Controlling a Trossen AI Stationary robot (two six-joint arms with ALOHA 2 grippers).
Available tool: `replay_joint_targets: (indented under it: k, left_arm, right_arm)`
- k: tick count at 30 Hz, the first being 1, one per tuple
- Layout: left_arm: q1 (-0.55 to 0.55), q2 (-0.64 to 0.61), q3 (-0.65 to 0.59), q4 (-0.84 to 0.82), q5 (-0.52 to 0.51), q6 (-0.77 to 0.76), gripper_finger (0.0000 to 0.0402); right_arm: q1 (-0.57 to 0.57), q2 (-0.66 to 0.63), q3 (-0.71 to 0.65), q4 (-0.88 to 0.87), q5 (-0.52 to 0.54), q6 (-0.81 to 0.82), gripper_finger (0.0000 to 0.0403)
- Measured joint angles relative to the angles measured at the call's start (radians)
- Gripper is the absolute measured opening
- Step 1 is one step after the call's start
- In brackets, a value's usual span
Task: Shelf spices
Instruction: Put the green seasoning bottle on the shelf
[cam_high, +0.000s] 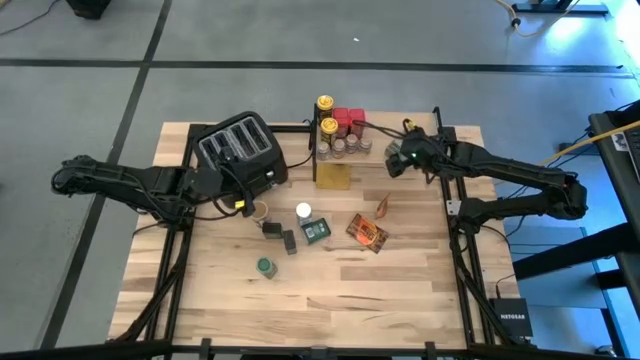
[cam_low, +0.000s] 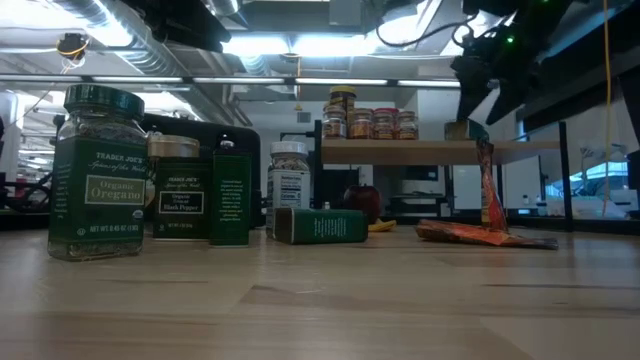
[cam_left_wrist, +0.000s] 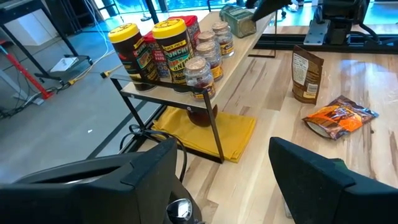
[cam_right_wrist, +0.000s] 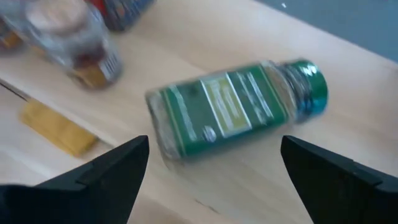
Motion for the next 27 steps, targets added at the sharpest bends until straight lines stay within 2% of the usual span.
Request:
replay_joint_targets:
  k: [17, 25, 27]
  left_arm:
    - [0.000, 0.000, 0.000, 0.000, 0.000, -0.003, 0.0249]
    - [0.000, 0.000, 0.000, 0.001, 0.000, -0.003, 0.0249]
    - [0.000, 0.000, 0.000, 0.001, 0.000, -0.003, 0.0249]
  right_arm:
    - [0.000, -0.060, 0.002, -0.111, 0.102, 0.031, 0.0372]
    - [0.000, -0.035, 0.002, -0.001, 0.020, -0.016, 0.0372]
    - [0.000, -0.017, 0.002, -0.006, 0.028, -0.029, 0.0372]
